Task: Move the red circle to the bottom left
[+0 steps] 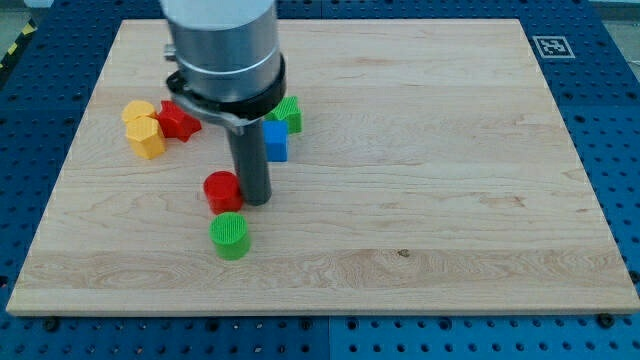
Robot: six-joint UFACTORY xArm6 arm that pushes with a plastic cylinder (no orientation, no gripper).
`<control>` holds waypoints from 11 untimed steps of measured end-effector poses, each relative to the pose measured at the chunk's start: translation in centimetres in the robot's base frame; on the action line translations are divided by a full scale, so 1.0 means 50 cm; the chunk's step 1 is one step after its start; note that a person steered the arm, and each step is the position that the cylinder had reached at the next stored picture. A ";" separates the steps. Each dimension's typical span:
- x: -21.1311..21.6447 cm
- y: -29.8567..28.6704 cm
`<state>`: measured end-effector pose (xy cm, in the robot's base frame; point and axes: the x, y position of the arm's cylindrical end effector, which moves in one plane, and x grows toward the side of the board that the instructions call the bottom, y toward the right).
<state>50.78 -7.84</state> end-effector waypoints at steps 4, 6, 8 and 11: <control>-0.047 -0.159; -0.048 -0.222; -0.052 -0.266; -0.009 -0.265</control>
<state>50.31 -21.10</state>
